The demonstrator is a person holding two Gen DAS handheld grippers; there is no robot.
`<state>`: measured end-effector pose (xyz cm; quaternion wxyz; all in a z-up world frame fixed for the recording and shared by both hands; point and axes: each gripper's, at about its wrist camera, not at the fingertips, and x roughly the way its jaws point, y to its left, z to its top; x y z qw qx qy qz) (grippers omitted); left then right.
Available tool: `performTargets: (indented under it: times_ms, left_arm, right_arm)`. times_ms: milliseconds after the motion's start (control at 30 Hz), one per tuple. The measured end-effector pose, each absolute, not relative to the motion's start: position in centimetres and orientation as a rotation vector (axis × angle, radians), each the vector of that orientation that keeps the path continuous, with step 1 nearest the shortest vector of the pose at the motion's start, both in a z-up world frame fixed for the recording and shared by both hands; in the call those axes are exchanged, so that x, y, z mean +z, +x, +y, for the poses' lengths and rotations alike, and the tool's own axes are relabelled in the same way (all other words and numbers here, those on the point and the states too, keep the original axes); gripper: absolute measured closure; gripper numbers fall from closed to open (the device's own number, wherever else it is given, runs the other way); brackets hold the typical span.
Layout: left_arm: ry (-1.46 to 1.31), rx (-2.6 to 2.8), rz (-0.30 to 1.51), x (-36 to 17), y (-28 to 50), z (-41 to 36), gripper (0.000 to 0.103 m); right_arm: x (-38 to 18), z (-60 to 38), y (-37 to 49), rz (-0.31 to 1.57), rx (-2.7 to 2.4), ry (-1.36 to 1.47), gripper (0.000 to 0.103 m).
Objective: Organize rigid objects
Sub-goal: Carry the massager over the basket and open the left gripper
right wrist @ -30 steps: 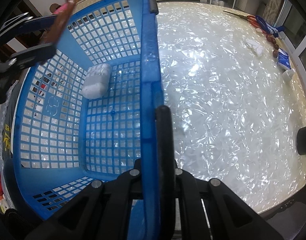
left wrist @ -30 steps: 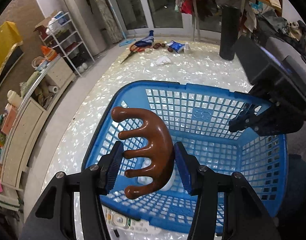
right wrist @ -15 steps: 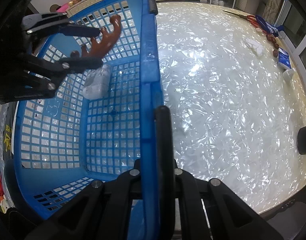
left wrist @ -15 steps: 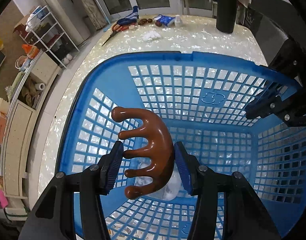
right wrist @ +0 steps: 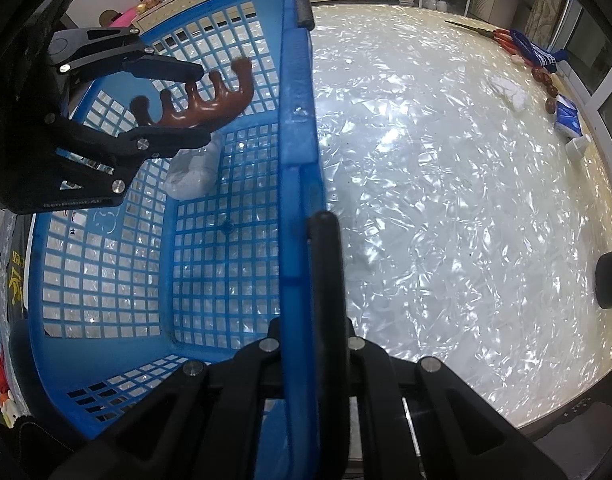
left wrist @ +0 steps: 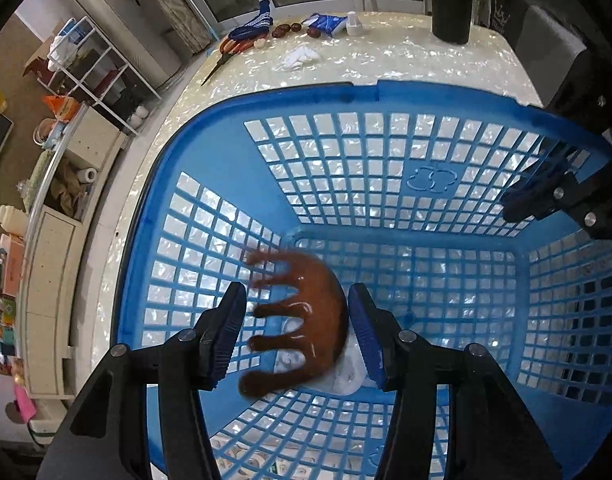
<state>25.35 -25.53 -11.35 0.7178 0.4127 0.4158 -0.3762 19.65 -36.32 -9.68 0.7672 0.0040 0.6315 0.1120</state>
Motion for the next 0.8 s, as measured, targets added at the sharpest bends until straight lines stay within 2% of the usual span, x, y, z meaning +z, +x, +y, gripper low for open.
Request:
performTargets:
  times_ms: [67, 133, 333, 800]
  left_arm:
    - [0.904, -0.839, 0.919, -11.3, 25.3, -25.5, 0.037]
    - [0.895, -0.846, 0.924, -11.1, 25.3, -25.4, 0.025]
    - [0.853, -0.899, 0.93, -9.7, 24.9, -24.8, 0.003]
    - [0.737, -0.803, 0.888, -1.0, 24.2, -19.1, 0.0]
  right_arm:
    - [-9.7, -36.3, 19.6, 1.371, 0.244, 0.008, 0.098]
    - [-9.7, -36.3, 19.6, 1.372, 0.243, 0.007, 0.098]
    - [-9.7, -36.3, 19.6, 1.373, 0.239, 0.01, 0.098]
    - [-9.8, -36.7, 19.8, 1.377, 0.237, 0.022, 0.098]
